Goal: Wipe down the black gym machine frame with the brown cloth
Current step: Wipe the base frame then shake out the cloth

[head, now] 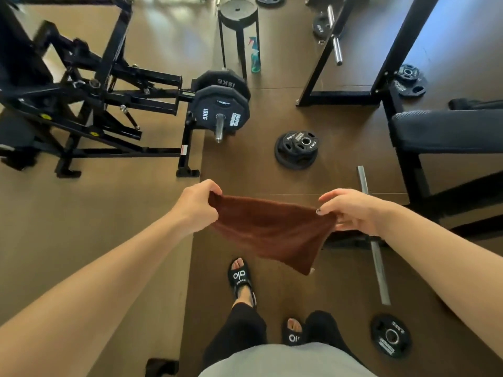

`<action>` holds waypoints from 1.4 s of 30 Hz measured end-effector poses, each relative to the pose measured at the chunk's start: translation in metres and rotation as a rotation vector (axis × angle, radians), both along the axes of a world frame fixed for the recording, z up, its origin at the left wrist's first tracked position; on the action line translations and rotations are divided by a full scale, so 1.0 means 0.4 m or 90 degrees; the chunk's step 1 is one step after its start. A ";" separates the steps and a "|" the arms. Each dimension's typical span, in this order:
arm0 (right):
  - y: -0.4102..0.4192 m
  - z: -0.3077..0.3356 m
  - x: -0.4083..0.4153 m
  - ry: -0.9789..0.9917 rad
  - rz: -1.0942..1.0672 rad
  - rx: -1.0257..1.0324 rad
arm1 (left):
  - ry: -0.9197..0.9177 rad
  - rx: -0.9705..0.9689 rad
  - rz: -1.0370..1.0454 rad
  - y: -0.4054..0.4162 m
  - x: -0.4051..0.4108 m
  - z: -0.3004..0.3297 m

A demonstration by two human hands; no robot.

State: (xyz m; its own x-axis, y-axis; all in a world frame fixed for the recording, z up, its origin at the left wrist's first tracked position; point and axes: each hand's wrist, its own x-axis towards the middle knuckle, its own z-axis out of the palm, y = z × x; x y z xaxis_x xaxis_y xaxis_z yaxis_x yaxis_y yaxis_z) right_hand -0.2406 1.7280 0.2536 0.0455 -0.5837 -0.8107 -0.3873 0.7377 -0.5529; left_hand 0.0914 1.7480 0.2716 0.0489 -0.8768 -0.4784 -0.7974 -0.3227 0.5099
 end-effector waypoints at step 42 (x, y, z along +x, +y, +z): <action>-1.595 0.141 0.325 -0.228 -0.197 -0.145 | 0.147 -0.058 -0.350 -1.747 -0.119 0.062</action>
State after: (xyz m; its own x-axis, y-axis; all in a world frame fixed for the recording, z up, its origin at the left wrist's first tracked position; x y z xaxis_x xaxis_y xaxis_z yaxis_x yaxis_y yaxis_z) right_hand -0.1107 1.0901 0.3099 0.0948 -0.7731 -0.6272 0.0723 0.6337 -0.7702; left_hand 0.0438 1.0492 0.2965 -0.5195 -0.7821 -0.3442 -0.7004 0.1590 0.6958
